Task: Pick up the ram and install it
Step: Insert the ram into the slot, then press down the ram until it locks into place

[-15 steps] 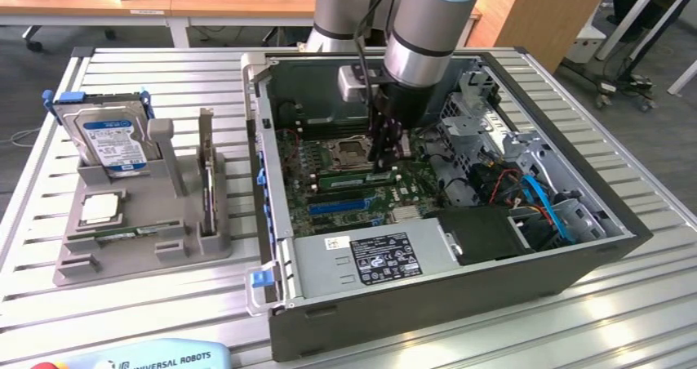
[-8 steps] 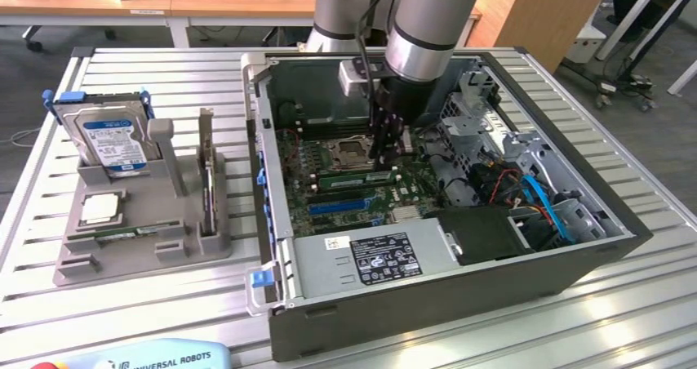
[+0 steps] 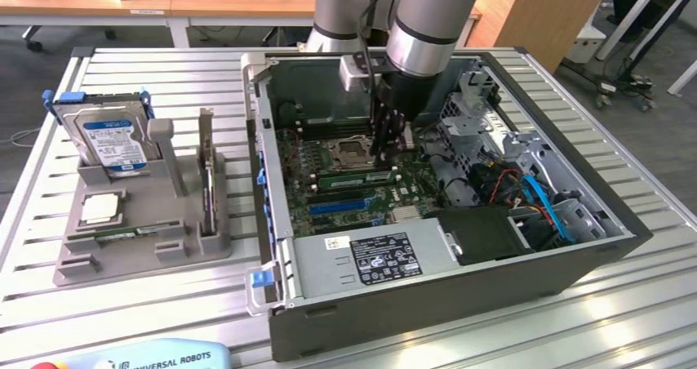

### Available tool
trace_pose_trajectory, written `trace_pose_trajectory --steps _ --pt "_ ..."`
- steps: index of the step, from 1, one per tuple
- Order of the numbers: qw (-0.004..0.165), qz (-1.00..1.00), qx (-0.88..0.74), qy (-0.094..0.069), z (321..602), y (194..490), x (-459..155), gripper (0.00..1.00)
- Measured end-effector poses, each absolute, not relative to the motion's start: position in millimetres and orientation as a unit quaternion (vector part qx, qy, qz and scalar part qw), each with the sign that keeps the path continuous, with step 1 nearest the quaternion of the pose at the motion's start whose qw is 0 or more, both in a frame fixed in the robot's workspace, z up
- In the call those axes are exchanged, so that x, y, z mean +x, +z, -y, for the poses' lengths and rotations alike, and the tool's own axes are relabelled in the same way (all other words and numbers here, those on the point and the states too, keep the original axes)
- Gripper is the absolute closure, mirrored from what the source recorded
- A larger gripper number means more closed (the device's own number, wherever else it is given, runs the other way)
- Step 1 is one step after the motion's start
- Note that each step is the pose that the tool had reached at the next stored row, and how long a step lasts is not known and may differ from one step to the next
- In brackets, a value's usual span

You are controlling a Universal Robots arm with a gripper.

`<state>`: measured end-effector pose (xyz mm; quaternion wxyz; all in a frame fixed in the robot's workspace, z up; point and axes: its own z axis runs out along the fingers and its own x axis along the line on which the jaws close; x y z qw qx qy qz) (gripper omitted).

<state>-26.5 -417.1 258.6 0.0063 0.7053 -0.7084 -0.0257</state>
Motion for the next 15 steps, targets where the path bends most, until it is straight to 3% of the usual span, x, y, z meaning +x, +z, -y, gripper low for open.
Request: trace_pose_trajectory --steps 15 --pt "0.006 0.708 0.705 -0.026 417.1 259.7 -26.5 0.69"
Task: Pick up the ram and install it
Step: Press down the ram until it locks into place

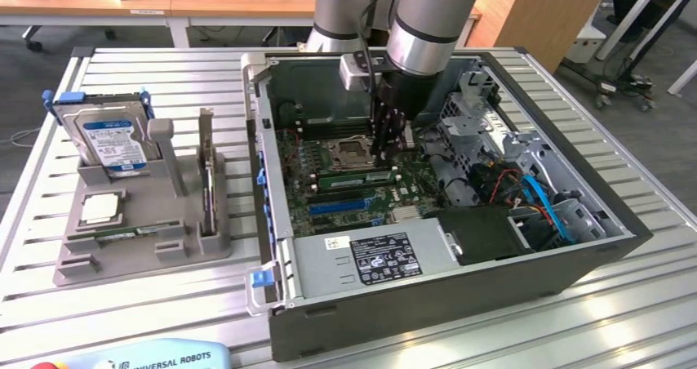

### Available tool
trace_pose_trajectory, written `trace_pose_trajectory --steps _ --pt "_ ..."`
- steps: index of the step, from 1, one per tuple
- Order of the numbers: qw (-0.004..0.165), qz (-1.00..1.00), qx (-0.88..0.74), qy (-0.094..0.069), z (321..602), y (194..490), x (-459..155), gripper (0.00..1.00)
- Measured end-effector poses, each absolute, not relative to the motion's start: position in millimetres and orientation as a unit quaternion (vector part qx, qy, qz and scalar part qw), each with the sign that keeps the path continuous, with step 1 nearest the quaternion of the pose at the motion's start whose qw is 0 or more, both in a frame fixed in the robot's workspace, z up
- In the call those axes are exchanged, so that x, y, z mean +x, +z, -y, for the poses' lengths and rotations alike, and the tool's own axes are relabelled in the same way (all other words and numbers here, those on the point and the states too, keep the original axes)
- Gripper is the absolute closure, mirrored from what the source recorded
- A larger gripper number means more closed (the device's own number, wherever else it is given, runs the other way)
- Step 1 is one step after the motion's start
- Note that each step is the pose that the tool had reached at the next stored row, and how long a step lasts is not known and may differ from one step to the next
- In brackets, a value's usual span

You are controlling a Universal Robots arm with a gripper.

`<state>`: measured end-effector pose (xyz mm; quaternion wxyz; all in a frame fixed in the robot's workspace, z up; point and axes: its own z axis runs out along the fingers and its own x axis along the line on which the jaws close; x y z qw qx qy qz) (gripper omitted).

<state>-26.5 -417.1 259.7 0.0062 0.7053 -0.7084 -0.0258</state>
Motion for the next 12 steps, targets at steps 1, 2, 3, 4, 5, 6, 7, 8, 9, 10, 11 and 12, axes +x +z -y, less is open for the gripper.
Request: trace_pose_trajectory --steps 1,2,3,4,5,6,7,8,9,10,11,12 --pt "0.006 0.708 0.705 -0.026 417.0 259.7 -26.5 0.71" --pt "0.006 0.708 0.705 -0.026 417.1 259.7 -26.5 0.71" --pt "0.006 0.708 0.705 -0.026 417.1 259.6 -26.5 0.77" --pt "0.006 0.708 0.705 -0.026 417.0 259.7 -26.5 0.77" --pt "0.006 0.708 0.705 -0.026 417.1 259.7 -26.5 0.83" --pt "0.006 0.708 0.705 -0.026 417.1 259.7 -26.5 0.89" --pt "0.006 0.708 0.705 -0.026 417.1 259.6 -26.5 0.90" --pt "0.006 0.708 0.705 -0.026 417.1 259.7 -26.5 0.90" --pt "0.006 0.708 0.705 -0.026 417.1 259.7 -26.5 0.90" --pt "0.006 0.708 0.705 -0.026 417.1 259.7 -26.5 0.90" --pt "0.006 0.708 0.705 -0.026 417.1 259.7 -26.5 0.90" --pt "0.006 0.708 0.705 -0.026 417.1 259.7 -26.5 0.90"
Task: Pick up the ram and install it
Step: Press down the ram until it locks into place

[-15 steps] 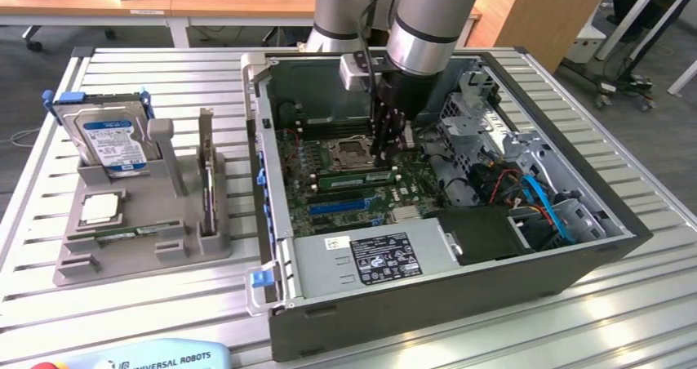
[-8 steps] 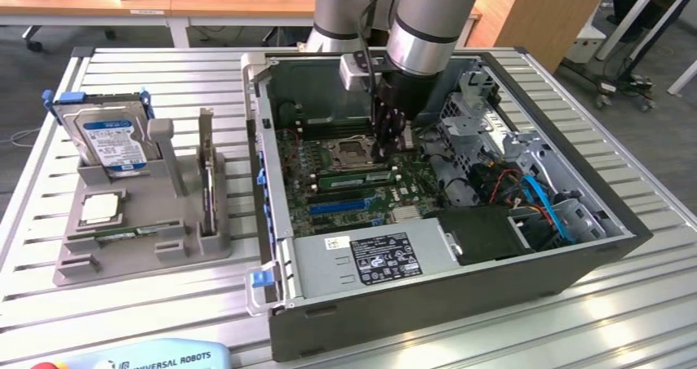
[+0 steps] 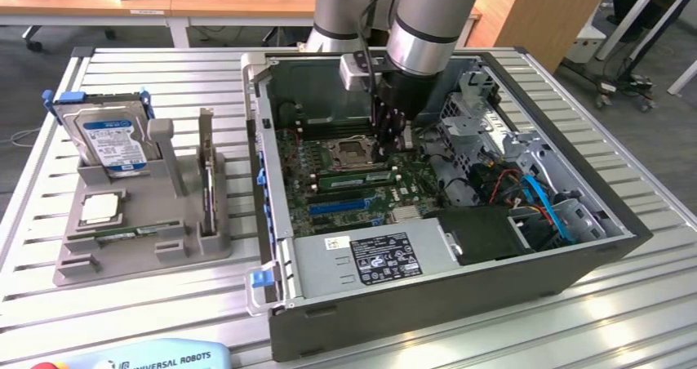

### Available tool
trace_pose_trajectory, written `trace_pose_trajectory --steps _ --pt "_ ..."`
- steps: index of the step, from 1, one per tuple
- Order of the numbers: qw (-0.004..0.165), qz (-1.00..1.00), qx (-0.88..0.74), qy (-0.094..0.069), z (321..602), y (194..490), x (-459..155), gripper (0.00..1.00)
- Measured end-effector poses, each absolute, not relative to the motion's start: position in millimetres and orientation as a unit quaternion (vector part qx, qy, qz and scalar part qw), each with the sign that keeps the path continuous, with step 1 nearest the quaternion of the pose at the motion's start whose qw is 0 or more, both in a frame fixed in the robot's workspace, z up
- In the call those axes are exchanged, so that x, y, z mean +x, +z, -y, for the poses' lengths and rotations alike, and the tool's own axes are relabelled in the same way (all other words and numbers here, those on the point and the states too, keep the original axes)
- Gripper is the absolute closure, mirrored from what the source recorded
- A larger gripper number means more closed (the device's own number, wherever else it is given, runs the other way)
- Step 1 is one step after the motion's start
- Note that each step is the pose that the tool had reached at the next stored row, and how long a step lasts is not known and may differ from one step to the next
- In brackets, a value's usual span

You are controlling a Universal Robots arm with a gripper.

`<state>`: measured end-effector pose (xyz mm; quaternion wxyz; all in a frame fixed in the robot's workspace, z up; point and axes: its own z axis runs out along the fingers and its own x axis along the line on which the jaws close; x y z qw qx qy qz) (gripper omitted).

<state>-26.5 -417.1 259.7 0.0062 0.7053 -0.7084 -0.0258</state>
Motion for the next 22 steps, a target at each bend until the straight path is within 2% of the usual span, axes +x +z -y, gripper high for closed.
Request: trace_pose_trajectory --steps 22 --pt "0.006 0.708 0.705 -0.026 417.0 257.9 -5.2 0.90"
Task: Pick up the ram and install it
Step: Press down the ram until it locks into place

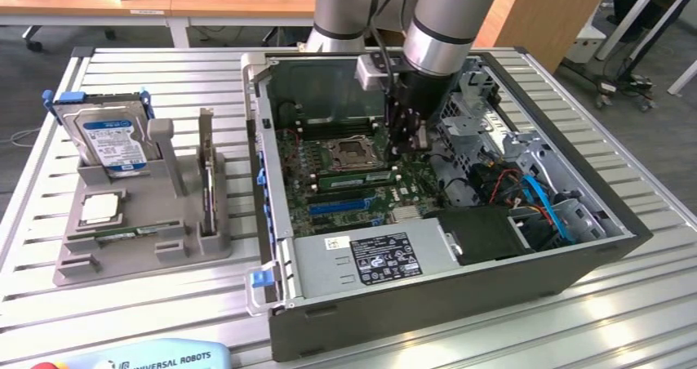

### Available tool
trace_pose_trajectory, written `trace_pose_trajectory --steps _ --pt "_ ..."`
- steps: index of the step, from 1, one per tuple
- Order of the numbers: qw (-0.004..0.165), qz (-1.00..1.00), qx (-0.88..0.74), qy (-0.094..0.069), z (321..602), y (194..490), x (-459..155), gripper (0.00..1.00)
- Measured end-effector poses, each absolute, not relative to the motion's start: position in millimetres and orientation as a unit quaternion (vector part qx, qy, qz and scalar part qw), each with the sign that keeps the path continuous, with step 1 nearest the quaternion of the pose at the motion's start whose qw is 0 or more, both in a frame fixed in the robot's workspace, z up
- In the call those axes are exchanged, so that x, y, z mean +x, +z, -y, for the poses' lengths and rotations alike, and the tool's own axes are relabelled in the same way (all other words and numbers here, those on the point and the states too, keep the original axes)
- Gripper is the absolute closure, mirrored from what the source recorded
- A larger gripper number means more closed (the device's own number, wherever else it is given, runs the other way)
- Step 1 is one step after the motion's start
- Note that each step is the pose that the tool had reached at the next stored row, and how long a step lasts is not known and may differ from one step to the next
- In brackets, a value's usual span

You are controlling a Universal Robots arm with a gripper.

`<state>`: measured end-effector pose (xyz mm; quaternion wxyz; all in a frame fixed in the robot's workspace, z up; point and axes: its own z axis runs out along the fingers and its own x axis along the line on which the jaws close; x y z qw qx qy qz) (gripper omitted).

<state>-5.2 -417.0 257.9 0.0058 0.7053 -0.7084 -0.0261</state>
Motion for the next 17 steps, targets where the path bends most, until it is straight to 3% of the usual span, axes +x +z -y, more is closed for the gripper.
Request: trace_pose_trajectory --steps 17 --pt "0.006 0.708 0.705 -0.027 417.1 254.7 7.5 0.90"
